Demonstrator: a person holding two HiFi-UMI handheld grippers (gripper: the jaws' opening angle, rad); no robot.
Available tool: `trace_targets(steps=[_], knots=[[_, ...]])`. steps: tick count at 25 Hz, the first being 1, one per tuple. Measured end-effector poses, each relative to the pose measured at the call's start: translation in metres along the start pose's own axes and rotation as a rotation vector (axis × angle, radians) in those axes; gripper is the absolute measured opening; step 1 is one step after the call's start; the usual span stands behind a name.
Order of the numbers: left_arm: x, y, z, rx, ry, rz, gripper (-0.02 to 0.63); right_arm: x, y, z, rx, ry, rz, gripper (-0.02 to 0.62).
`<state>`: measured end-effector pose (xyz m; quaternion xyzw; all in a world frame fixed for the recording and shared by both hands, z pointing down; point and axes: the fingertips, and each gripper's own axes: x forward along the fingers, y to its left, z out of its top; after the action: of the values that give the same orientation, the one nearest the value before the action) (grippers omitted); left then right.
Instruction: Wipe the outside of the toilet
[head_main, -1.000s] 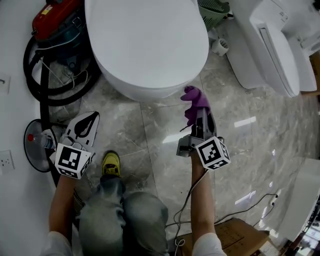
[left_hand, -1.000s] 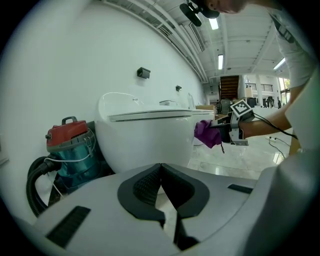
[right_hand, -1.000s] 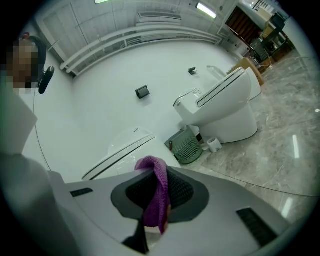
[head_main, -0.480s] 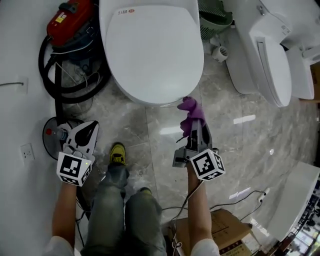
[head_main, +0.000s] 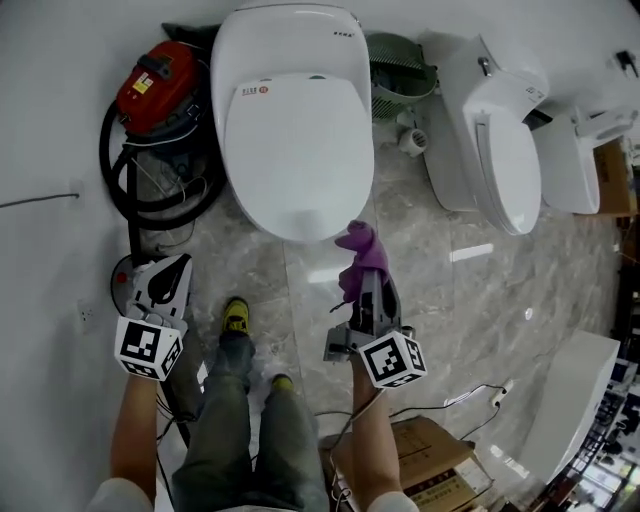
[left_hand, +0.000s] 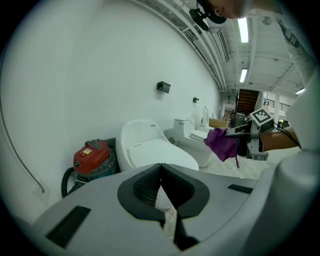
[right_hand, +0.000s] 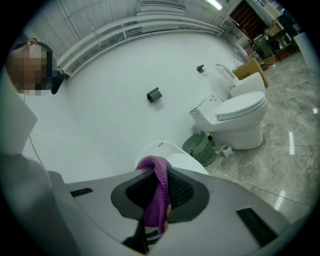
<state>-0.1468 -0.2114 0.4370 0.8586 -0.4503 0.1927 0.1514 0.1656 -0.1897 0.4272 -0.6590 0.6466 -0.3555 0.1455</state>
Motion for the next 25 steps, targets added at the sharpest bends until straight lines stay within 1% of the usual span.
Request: trace_targets(steps=[4,7,11,15,20,25], knots=[[-0.025,0.014,0.049,-0.026,-0.01,0.023,0.014,-0.01,0.051,0.039,0.019,-0.021,0.006,0.057],[-0.043,0.021,0.081,-0.065,-0.026,0.039,0.012,-0.016,0.085,0.069,0.025,-0.046,0.011,0.057],[-0.062,0.019,0.118,-0.077,-0.037,0.019,0.014,-0.018,0.123,0.109,0.026,-0.093,0.011,0.057],[-0.076,0.021,0.156,-0.121,-0.057,0.014,0.014,-0.015,0.162,0.144,0.022,-0.117,0.02,0.057],[-0.082,0.021,0.208,-0.13,-0.107,-0.013,0.014,-0.015,0.206,0.167,0.013,-0.092,0.053,0.057],[-0.09,0.014,0.254,-0.114,-0.151,-0.041,0.014,-0.031,0.225,0.189,-0.018,-0.077,0.043,0.057]])
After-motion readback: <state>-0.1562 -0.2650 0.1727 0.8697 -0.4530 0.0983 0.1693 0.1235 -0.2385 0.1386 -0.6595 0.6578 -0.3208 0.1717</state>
